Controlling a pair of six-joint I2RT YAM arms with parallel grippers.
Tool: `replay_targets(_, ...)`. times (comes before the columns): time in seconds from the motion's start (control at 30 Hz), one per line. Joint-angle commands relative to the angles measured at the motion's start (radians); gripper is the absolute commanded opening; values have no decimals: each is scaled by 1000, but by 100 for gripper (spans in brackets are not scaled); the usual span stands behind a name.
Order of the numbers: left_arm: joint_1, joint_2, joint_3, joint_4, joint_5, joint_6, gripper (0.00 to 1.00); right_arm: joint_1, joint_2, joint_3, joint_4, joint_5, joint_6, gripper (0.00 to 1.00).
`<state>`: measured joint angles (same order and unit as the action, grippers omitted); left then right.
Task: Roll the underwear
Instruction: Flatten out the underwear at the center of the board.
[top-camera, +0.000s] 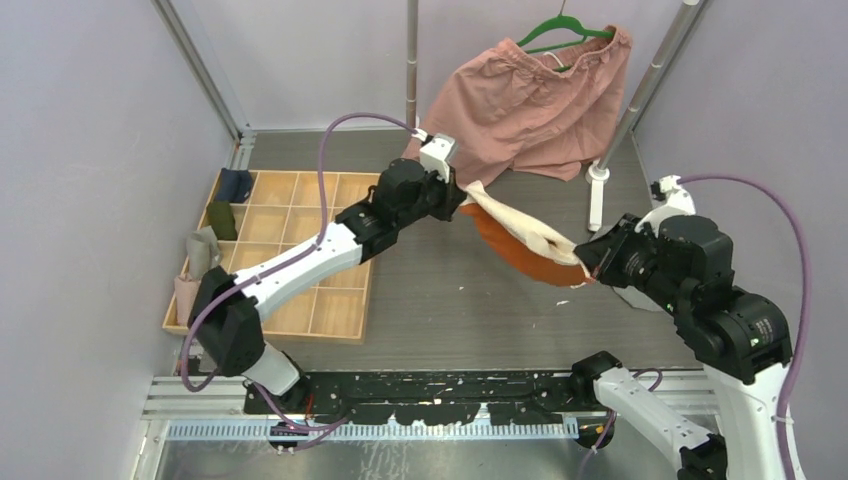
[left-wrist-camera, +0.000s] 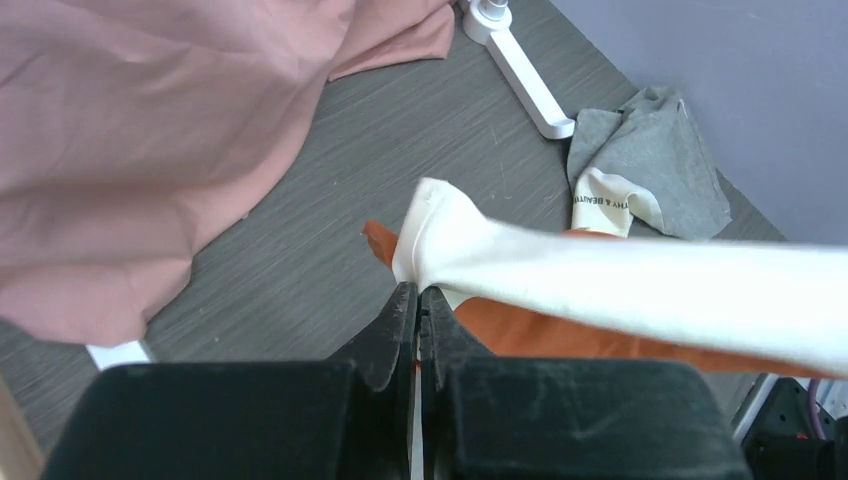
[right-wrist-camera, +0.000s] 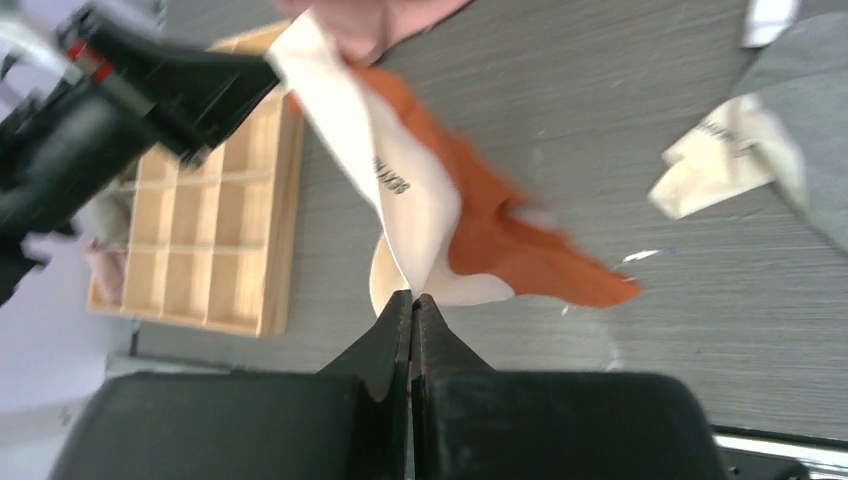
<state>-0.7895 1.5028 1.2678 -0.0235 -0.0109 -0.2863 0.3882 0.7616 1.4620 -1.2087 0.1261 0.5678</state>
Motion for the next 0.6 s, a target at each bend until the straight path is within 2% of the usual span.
replay_targets(0.0, 22, 47, -18, 208, 50, 7, 1, -4, 2, -126, 48, -345, 13, 1)
replay_targets(0.07, 36, 59, -88, 259, 36, 2, 5, -1, -28, -300, 185, -469, 102, 1)
replay_targets(0.1, 46, 62, -132, 295, 30, -4, 17, 11, -37, -389, 251, -512, 138, 1)
replay_targets(0.13, 57, 66, -182, 335, 23, -10, 25, 30, -40, -466, 319, -546, 170, 1)
replay_targets(0.2, 85, 86, -253, 379, 18, -27, 35, 111, -23, -614, 477, -589, 235, 6)
replay_targets(0.23, 102, 94, -277, 385, 18, -39, 44, 167, 1, -674, 564, -625, 269, 16)
replay_targets(0.27, 116, 98, -303, 387, 20, -52, 57, 253, 38, -727, 656, -658, 299, 30)
replay_targets(0.33, 137, 88, -344, 399, 19, -76, 70, 356, 113, -767, 759, -672, 309, 54)
replay_targets(0.4, 142, 44, -380, 396, -45, -88, 80, 386, 146, -759, 763, -625, 278, 67)
replay_targets(0.5, 142, -14, -403, 336, -86, -95, 84, 387, 137, -698, 669, -488, 217, 71)
replay_targets(0.57, 140, -54, -400, 258, -73, -112, 84, 387, 139, -629, 534, -239, 168, 72)
